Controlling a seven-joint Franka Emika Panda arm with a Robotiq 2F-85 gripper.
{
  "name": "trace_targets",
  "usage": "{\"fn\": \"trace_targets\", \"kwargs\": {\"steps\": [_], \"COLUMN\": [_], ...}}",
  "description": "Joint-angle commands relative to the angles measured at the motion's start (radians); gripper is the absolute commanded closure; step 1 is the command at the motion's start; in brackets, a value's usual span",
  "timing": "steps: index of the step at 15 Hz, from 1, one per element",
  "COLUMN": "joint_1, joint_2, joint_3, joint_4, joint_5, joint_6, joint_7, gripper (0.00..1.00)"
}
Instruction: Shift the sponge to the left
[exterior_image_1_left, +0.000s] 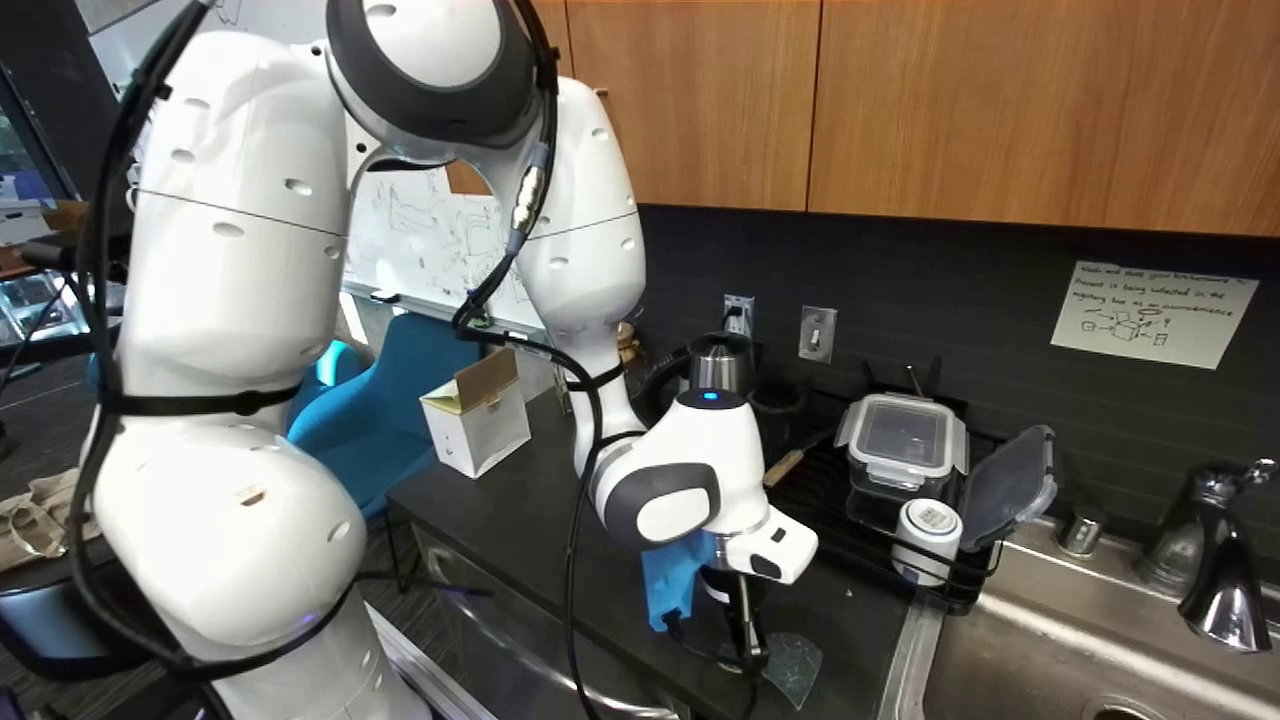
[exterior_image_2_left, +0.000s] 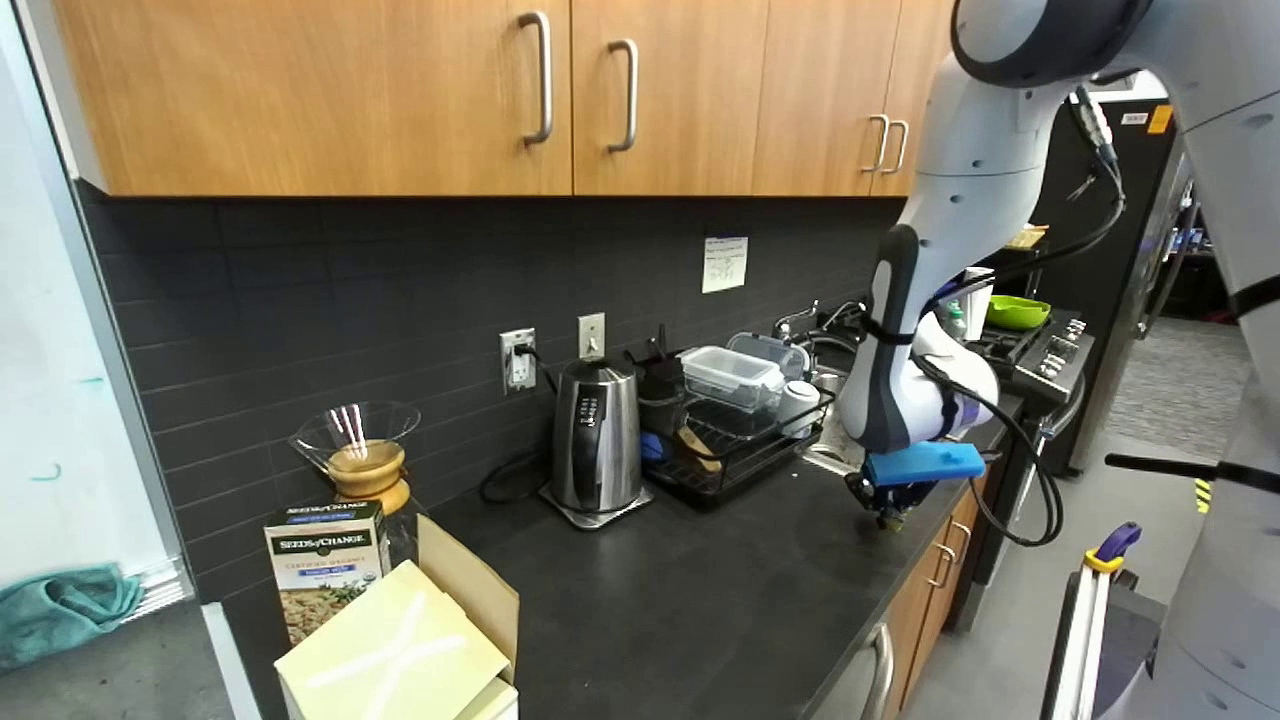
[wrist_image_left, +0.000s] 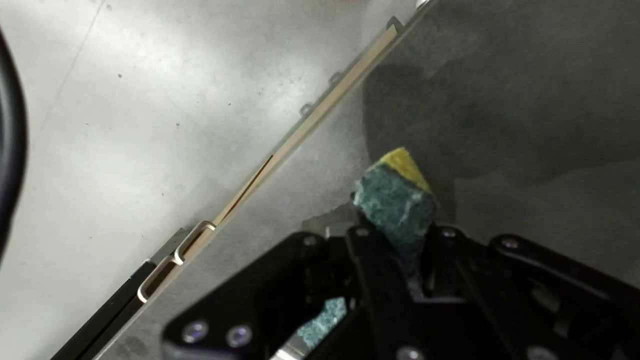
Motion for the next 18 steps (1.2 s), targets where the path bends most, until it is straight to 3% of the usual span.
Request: {"fn": "trace_targets", "kwargs": {"steps": [1,5,6,9,11,12,18], "joint_1": [0.093,0.162,0.127,0.148,0.186,0.171,0.223], "joint_2": [-0.081,-0.127,-0.087,-0.084,-0.120,-0.082,-0.067], "joint_3": [-0.036,-0.033,0.025,0.071,0.074,0.110,0.185], "joint_4": [-0.109,-0.193,-0.125,-0.122,-0.180,-0.120,-0.120], "joint_5": [0.004,-0.002,0.034,0.050,0.062,0.066,0.089], "joint_6": [0.059,0.139,0.119,0.141,0.174,0.150,0.161], "joint_7": [-0.009,-0.009,-0.035,-0.032,-0.036,-0.031,-0.020], "gripper": [0.95,0.95,0.95,0.95,0.95,0.95,0.95]}}
